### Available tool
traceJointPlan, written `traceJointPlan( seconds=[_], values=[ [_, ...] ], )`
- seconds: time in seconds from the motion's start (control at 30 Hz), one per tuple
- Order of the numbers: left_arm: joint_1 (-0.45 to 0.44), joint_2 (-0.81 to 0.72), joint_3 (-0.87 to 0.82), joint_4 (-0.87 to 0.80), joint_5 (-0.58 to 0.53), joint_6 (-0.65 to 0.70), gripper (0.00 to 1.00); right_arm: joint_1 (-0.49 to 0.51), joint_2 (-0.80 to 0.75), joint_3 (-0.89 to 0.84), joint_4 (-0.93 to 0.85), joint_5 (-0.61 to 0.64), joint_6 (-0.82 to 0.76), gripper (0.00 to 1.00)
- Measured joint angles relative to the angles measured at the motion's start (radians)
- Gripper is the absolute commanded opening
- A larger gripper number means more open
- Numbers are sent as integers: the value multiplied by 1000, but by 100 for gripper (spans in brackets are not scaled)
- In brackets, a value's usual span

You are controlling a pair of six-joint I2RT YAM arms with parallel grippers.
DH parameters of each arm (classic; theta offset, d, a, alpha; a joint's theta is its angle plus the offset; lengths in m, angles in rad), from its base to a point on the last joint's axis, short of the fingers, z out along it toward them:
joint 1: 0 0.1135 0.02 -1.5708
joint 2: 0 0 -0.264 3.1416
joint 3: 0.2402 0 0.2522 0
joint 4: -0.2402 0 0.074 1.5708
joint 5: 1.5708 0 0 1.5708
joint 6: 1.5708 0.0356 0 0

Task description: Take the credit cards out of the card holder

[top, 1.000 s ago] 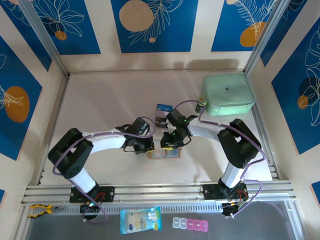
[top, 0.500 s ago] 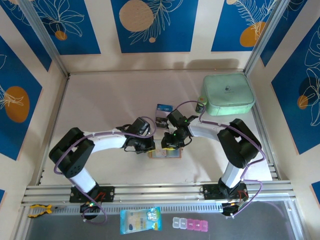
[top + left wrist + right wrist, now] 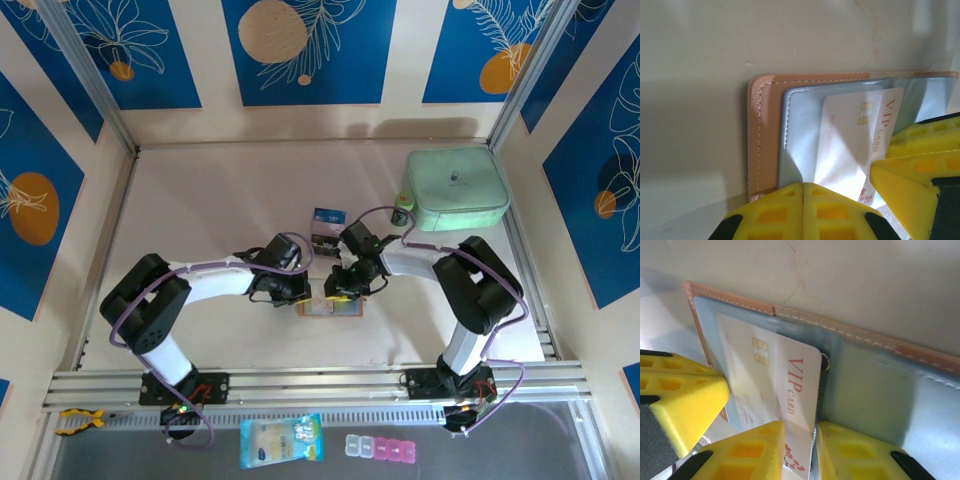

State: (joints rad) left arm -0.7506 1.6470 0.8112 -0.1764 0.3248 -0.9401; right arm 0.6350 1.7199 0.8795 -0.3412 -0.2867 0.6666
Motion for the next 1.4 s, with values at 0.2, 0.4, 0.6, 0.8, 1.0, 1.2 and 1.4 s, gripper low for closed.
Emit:
traceJointPlan(
  seconds=[0.2, 0.4, 0.6, 0.8, 1.0, 1.2, 1.4],
  values=[
    [0, 5, 5, 0, 0, 1, 0, -29, -57, -78, 100, -58, 27, 20],
    [0, 7, 7, -2, 0, 6, 0, -56, -68, -108, 168, -114, 46, 18],
    [0, 11, 13, -8, 0, 6, 0, -60, -67, -109, 201, -137, 49, 17],
    [0, 11, 13, -8, 0, 7, 0, -60, -50, -115, 222, -141, 49, 15],
    [0, 11, 13, -8, 0, 7, 0, -61, -40, -129, 228, -140, 48, 9],
    [0, 11, 13, -8, 0, 7, 0, -66, -65, -129, 213, -128, 42, 6],
    [0, 11, 11, -7, 0, 7, 0, -80, -121, -129, 140, -95, 13, 6]
  ],
)
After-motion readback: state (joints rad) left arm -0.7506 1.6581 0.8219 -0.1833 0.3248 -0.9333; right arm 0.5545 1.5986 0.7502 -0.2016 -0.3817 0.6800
